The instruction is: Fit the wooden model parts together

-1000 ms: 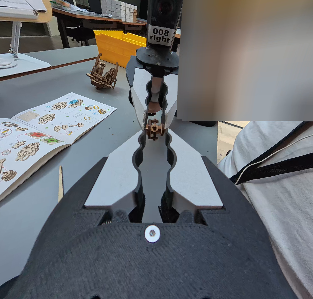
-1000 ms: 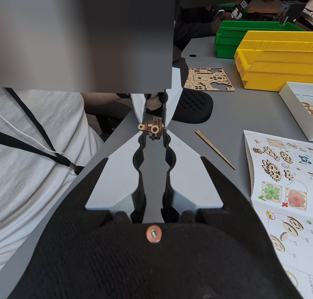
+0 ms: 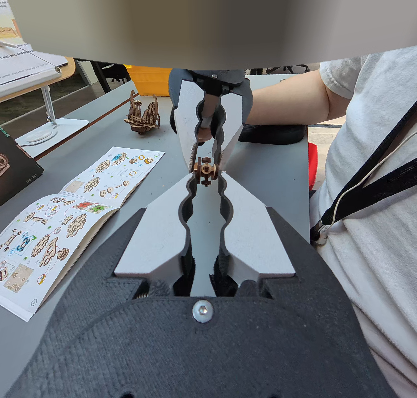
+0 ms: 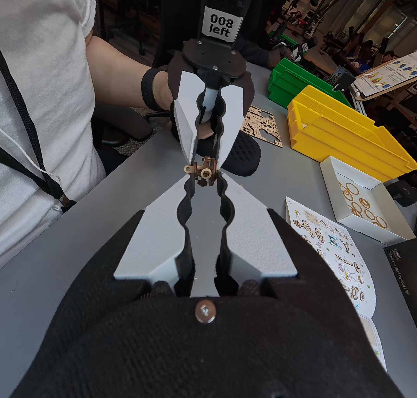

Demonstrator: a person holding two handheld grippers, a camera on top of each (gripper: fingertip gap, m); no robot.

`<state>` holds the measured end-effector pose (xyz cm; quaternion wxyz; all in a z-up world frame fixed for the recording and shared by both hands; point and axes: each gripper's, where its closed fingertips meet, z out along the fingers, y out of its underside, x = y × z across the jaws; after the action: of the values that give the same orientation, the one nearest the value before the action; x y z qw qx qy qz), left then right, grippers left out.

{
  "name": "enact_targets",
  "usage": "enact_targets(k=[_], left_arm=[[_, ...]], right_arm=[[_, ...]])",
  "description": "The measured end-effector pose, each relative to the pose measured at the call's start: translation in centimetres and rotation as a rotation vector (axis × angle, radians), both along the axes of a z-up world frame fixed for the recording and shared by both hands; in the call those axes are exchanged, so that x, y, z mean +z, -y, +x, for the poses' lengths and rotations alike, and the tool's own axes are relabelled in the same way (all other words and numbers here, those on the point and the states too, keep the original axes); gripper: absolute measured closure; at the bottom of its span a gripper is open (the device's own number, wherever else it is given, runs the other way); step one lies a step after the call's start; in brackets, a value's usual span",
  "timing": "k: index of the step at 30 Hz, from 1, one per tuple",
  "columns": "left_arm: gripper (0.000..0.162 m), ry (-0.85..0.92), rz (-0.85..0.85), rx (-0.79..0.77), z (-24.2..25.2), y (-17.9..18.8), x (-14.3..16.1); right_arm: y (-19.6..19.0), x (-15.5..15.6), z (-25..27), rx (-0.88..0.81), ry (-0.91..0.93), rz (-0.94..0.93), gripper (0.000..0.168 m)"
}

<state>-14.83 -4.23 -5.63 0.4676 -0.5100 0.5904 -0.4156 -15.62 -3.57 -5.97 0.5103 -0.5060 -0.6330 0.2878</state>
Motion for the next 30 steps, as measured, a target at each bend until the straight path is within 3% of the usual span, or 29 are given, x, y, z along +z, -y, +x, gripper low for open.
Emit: enact_targets(k=[5,22,30], left_arm=[[0.136,0.035,0.078,0.022,0.0,-0.1,0.7],[0.142,-0.083,0.175,-0.083,0.1,1.5,-0.7],[0.143,-0.058,0.131,-0.1,0.1,1.8,-0.3]], right_arm=[[0.2,0.4,-0.1,0.006,-0.009,-0.01,0.15],[1.4,-1.0,-0.2,0.054,0.081,0.007,0.15],[1.7,-0.6,-0.3,0.071,0.053,-0.026,0.151]])
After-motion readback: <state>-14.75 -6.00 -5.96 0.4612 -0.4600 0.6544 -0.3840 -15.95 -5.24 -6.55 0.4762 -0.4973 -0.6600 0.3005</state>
